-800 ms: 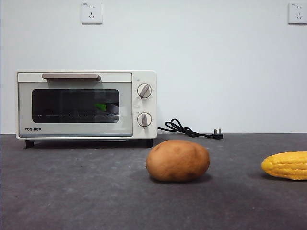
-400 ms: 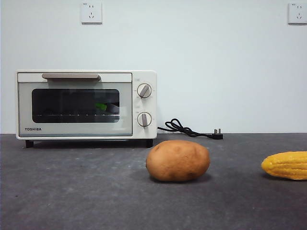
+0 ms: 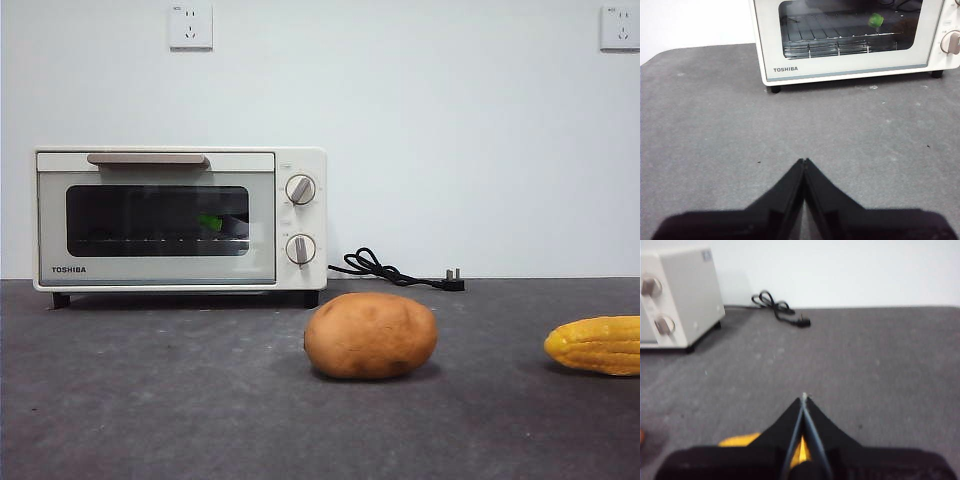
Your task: Take the eggplant from the table,put the eggplant in the oven
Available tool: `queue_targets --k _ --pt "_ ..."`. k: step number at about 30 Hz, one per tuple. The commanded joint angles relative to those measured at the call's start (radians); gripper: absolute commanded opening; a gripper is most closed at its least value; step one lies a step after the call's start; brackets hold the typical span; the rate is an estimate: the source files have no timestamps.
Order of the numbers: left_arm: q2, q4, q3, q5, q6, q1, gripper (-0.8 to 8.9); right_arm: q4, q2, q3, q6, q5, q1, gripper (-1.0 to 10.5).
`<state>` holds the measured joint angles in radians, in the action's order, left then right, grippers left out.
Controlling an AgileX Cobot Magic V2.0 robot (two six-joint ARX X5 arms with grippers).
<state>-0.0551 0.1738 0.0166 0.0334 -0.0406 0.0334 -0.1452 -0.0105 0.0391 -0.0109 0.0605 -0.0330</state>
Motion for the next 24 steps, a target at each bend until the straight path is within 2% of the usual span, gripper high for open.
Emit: queue_targets --k 1,11,15,24 --pt "0.000 -0.008 -0.009 0.000 0.004 -0.002 -0.04 -0.010 0.003 -0.023 0.010 0.000 0.000 0.0" --pt "0.000 -0.008 -0.009 0.000 0.004 -0.002 -0.04 -0.039 0.003 -0.024 0.011 0.002 0.000 0.0" --pt "0.000 -0.008 -0.009 0.000 0.004 -0.002 -0.04 -0.038 0.003 -0.024 0.052 0.002 0.000 0.0" --pt "0.000 -0.008 -0.009 0.000 0.004 -0.002 -0.04 -0.039 0.002 -0.024 0.052 -0.009 0.001 0.0"
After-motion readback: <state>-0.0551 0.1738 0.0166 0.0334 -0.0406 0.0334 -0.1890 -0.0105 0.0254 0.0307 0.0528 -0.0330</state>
